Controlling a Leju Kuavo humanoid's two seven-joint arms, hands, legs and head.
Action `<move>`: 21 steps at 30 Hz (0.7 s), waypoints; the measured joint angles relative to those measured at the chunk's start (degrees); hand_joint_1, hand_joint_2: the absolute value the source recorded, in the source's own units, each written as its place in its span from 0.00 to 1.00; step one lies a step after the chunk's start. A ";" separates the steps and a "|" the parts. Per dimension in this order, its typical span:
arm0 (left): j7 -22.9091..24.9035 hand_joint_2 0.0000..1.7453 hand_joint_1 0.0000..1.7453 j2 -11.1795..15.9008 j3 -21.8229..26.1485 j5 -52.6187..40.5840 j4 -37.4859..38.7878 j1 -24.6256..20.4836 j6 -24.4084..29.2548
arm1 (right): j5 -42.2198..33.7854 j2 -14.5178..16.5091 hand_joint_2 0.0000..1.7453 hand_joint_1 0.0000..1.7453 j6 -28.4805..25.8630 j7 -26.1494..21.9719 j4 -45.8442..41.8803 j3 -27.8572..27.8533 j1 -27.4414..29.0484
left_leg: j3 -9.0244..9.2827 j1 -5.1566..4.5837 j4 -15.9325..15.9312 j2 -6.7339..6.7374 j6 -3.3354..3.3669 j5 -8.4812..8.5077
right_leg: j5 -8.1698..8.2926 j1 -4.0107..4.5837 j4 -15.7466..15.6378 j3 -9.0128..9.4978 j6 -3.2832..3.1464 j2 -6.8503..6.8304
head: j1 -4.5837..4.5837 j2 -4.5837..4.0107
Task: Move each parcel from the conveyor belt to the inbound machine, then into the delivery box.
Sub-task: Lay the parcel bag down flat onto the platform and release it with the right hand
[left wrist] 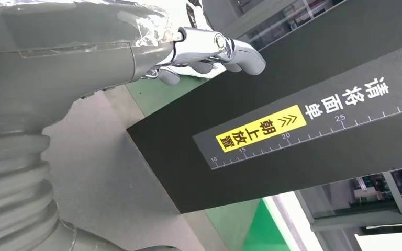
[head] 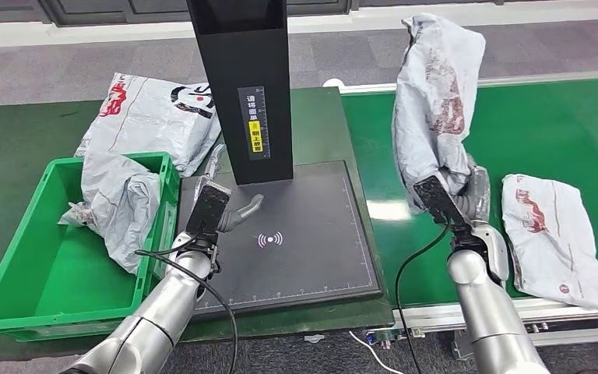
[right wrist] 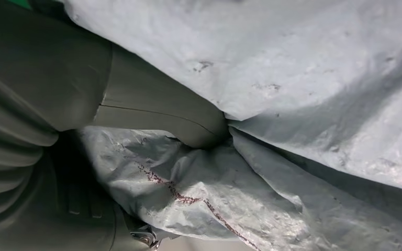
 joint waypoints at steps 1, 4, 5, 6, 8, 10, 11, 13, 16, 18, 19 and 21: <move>-0.07 1.00 0.00 0.02 0.00 -0.01 0.00 -0.05 -0.03 | -0.27 0.05 1.00 1.00 2.37 0.40 -0.12 1.07 -0.02 | 0.00 0.00 0.00 0.01 0.00 0.00 | 0.00 0.00 0.00 0.00 0.00 0.01 | 0.00 0.00; -0.26 1.00 0.00 0.03 0.00 -0.04 0.01 -0.40 -0.19 | -0.62 0.47 1.00 1.00 8.71 1.69 0.18 5.77 -0.22 | 0.00 0.01 -0.01 0.04 -0.01 0.01 | 0.00 0.01 0.01 -0.02 0.00 0.06 | 0.00 0.00; -0.32 1.00 0.00 0.03 0.00 -0.04 0.02 -0.56 -0.25 | -0.57 0.71 1.00 1.00 10.02 2.04 0.61 7.63 -0.42 | 0.00 0.02 -0.01 0.04 -0.02 0.01 | 0.00 0.02 0.01 -0.03 0.00 0.06 | 0.00 0.00; -0.41 1.00 0.00 0.03 0.00 -0.04 0.02 -0.73 -0.27 | -0.48 0.95 1.00 1.00 11.05 2.34 1.23 9.55 -0.68 | 0.00 0.03 -0.01 0.03 -0.04 0.02 | 0.00 0.03 0.02 -0.03 -0.01 0.05 | 0.00 0.00; -0.67 1.00 0.00 0.04 0.00 -0.04 0.02 -0.99 -0.14 | -0.20 1.42 1.00 1.00 12.68 2.96 2.81 13.17 -1.24 | 0.00 0.04 -0.01 0.01 -0.06 0.04 | 0.00 0.04 0.03 -0.03 -0.01 0.03 | 0.00 0.00; -0.87 1.00 0.00 0.06 0.00 -0.04 0.02 -1.09 0.05 | 0.10 1.77 1.00 1.00 13.49 3.44 4.27 15.96 -1.63 | -0.01 0.04 -0.01 -0.01 -0.06 0.04 | 0.00 0.03 0.03 -0.03 -0.01 0.00 | 0.00 0.00; -0.90 1.00 0.00 0.07 0.00 -0.04 0.02 -1.11 0.09 | 0.21 1.93 1.00 1.00 13.65 3.57 4.92 17.04 -1.81 | -0.01 0.04 -0.01 -0.02 -0.06 0.04 | 0.00 0.03 0.03 -0.03 -0.01 0.00 | 0.00 0.00; -0.94 1.00 0.00 0.10 0.00 -0.04 0.02 -1.13 0.23 | 0.35 2.14 1.00 1.00 14.14 3.75 6.05 18.73 -2.29 | -0.02 0.03 -0.01 -0.01 -0.06 0.04 | 0.00 0.02 0.03 -0.03 -0.01 0.01 | 0.00 0.00; -0.95 1.00 0.00 0.14 0.00 -0.01 0.02 -1.20 0.56 | 0.90 2.38 1.00 1.00 16.81 4.47 7.93 21.31 -3.28 | -0.02 0.03 -0.01 -0.01 -0.05 0.04 | 0.00 0.02 0.03 -0.03 -0.01 0.01 | 0.00 0.00; -0.71 1.00 0.00 0.14 0.00 0.03 -0.02 -1.24 0.60 | 1.97 2.74 1.00 1.00 18.81 5.33 9.64 23.47 -3.92 | -0.02 0.03 -0.01 0.00 -0.05 0.04 | 0.00 0.02 0.02 -0.04 -0.01 0.02 | 0.00 0.00; -0.51 1.00 0.00 0.13 0.00 0.04 -0.07 -1.25 0.60 | 2.52 3.01 1.00 1.00 19.52 5.72 10.56 24.60 -4.14 | -0.01 0.03 -0.01 0.01 -0.05 0.04 | 0.00 0.02 0.02 -0.05 -0.01 0.03 | 0.00 0.00; -0.20 1.00 0.00 0.12 0.00 0.04 -0.17 -1.25 0.60 | 3.29 3.49 1.00 1.00 20.20 6.10 12.11 26.50 -4.38 | -0.01 0.03 -0.01 0.00 -0.06 0.04 | 0.00 0.02 0.02 -0.05 -0.01 0.02 | 0.00 0.00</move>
